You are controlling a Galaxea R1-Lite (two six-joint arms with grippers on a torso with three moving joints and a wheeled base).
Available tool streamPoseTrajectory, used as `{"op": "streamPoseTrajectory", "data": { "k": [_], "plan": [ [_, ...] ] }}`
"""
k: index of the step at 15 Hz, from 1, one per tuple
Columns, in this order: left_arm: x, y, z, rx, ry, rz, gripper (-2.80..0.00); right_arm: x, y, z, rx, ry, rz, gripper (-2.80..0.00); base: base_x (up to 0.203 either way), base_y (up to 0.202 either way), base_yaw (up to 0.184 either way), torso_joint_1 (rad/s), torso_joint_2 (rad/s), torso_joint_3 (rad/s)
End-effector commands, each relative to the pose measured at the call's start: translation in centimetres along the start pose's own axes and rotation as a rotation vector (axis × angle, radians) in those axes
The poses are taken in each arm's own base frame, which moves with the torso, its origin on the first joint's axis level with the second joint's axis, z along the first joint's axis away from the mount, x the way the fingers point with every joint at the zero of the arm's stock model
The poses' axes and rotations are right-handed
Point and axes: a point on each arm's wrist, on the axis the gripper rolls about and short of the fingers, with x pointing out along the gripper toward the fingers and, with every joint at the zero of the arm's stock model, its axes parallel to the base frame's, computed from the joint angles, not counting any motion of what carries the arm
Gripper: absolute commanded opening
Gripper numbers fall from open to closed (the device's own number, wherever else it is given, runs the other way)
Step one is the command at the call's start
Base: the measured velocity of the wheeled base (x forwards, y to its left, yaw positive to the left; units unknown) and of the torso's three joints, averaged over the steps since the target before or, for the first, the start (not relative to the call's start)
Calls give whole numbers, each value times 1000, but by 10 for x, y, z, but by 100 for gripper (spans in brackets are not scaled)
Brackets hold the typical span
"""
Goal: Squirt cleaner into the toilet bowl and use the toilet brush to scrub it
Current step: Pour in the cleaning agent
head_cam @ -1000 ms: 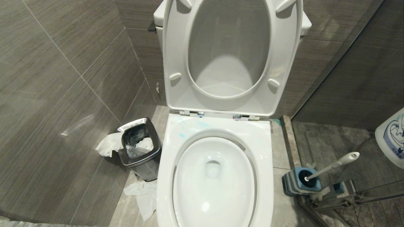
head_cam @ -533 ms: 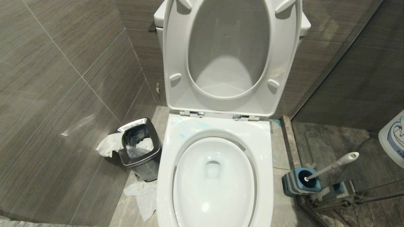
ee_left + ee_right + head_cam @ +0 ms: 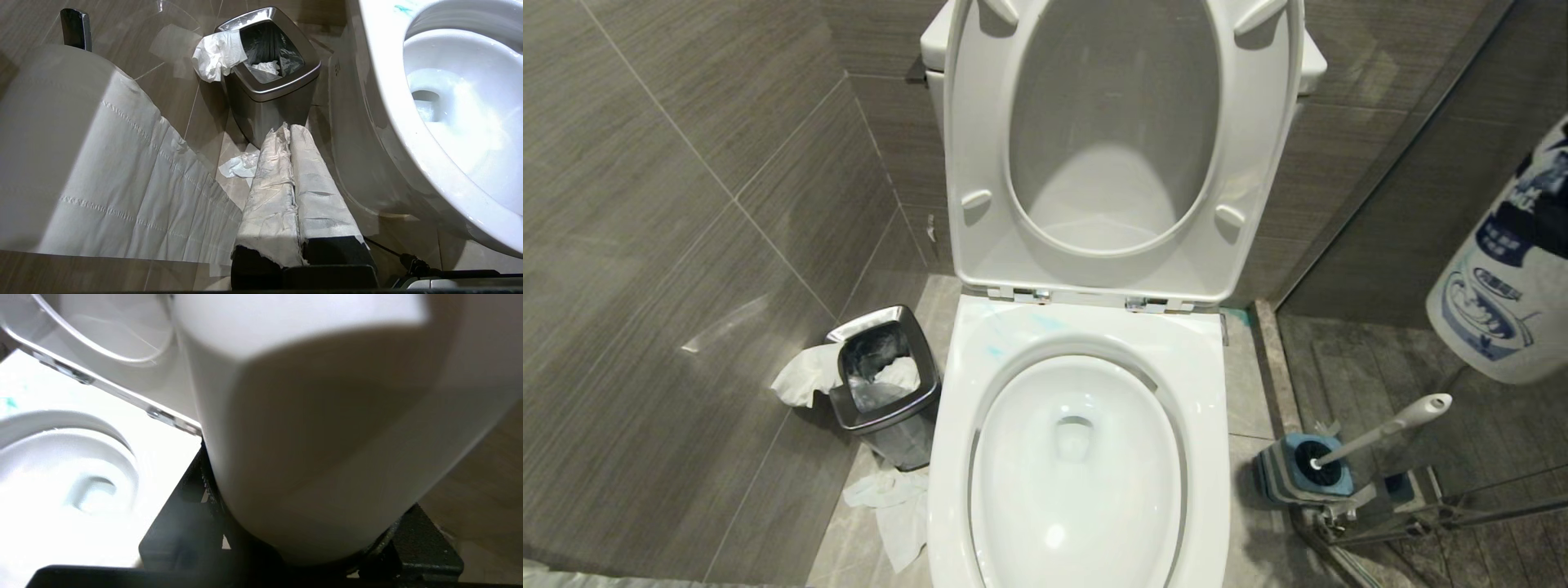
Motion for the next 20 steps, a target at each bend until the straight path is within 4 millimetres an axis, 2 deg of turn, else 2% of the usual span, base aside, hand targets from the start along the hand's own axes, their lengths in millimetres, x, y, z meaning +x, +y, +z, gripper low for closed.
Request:
{"op": "streamPoseTrajectory", "data": {
  "k": [1,4,8,10,20],
  "plan": [
    [0,0,0,-1,2,0,-280,43,42,-7,-53,116,-14,-280,0,0,0,0,0,0],
    [0,0,-1,0,3,0,-280,65,72,-11,-125,155,19,-280,0,0,0,0,0,0],
    [0,0,-1,3,4,0,-280,78,116,-10,-147,200,32,-280,0,0,0,0,0,0],
    [0,0,-1,2,4,0,-280,78,129,-14,-218,240,18,-280,0,0,0,0,0,0],
    [0,0,0,0,3,0,-280,87,144,-31,-745,319,61,-280,0,0,0,0,0,0]
  ]
}}
